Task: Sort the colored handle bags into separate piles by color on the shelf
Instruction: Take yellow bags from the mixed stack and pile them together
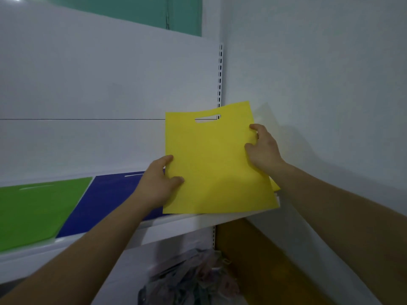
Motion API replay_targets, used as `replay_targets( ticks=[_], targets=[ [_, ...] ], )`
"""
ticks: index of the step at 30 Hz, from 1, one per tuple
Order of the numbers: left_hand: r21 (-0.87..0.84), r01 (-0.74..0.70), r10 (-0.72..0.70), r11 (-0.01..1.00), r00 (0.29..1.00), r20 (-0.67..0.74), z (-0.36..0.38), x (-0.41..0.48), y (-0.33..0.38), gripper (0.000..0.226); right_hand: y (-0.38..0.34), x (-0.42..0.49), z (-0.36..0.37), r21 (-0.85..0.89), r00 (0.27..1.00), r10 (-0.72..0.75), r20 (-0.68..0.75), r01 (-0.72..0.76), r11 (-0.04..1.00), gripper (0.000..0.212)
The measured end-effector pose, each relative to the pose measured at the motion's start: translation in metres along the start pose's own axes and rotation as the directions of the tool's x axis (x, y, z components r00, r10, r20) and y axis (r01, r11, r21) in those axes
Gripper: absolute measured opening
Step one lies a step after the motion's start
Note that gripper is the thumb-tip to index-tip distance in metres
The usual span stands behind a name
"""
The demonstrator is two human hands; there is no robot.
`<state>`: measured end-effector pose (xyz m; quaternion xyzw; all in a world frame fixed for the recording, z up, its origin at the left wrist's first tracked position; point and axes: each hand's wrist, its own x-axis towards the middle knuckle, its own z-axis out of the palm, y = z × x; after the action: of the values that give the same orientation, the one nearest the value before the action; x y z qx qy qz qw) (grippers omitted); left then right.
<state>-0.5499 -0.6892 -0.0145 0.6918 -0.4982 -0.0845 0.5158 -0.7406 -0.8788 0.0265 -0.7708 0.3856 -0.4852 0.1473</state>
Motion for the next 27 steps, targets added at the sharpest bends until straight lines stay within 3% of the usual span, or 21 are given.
replay_targets(
  ticks=[5,15,22,27],
  targets=[
    [0.111,0.048,-0.063,0.993,0.989,0.135,0.012,0.013,0.000,0.077,0.018,0.026,0.019,-0.122,0.994,-0.035,0.100,0.047,0.991,0.054],
    [0.465,0.052,-0.199,0.884,0.941,0.273,0.038,0.030,-0.005,0.074,0.059,0.046,0.056,-0.355,0.930,-0.014,0.368,0.154,0.922,0.046],
    [0.587,0.066,-0.275,0.807,0.921,0.276,0.047,0.031,-0.010,0.072,0.068,0.041,0.064,-0.524,0.817,0.112,0.566,0.251,0.814,0.064],
    [0.612,0.068,-0.274,0.788,0.929,0.249,0.050,0.024,-0.008,0.070,0.067,0.031,0.064,-0.477,0.689,0.192,0.699,0.249,0.843,0.067]
  ],
)
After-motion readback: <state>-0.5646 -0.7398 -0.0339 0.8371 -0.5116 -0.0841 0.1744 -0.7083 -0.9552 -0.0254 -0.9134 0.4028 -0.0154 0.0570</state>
